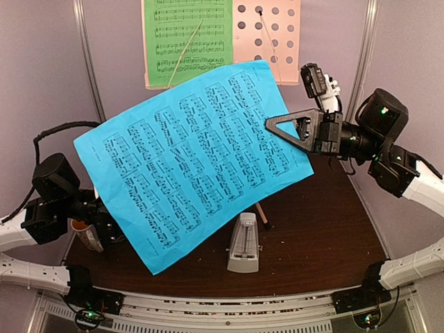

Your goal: Set up the instrument practice props

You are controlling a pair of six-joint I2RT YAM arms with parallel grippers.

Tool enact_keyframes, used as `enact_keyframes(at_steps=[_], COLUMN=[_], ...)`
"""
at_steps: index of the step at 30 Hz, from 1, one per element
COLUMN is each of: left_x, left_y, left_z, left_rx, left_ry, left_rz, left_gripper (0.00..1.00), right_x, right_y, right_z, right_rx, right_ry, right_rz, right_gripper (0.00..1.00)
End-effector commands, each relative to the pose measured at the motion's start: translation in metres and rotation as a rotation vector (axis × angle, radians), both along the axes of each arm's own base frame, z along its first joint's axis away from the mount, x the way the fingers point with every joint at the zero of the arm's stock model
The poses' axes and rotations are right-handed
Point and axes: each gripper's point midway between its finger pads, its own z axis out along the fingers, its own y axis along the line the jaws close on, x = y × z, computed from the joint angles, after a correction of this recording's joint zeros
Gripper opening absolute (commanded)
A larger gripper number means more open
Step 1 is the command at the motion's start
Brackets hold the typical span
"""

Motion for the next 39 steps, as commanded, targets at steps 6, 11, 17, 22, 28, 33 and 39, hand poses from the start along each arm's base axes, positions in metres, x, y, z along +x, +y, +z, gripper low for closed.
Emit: enact_keyframes(at_steps=[6,11,17,22,28,33,39], left_x=[0.007,0.010,0.012,0.009,0.014,0.040,0.068], left_y=[0.018,0.029,0.038,0.041,0.042,0.034,0.026], left_z=[0.042,0.047,0.050,0.054,0.051,0.055,0.062], left_rx=[-0.242,-0.300,-0.364,-0.410,-0.416,-0.368,-0.342], left_ry=[-0.024,-0.029,-0.039,-0.039,-0.021,0.011,0.068], left_rz=[0.078,0.128,0.160,0.142,0.167,0.297,0.415], left_gripper=[0.98,0.98,0.98,0.98,0.97,0.87,0.61], right_x=[0.015,0.018,0.018,0.020,0.020,0.017,0.014], right_y=[-0.028,-0.035,-0.042,-0.044,-0.046,-0.050,-0.052], right_z=[0.031,0.022,0.018,0.015,0.012,0.014,0.008], right_rx=[0.236,0.237,0.236,0.229,0.228,0.280,0.300], right_ry=[0.040,0.057,0.057,0.057,0.054,0.060,0.085], right_rz=[-0.124,-0.158,-0.181,-0.196,-0.202,-0.186,-0.169], right_gripper=[0.00,0.00,0.00,0.00,0.00,0.00,0.00])
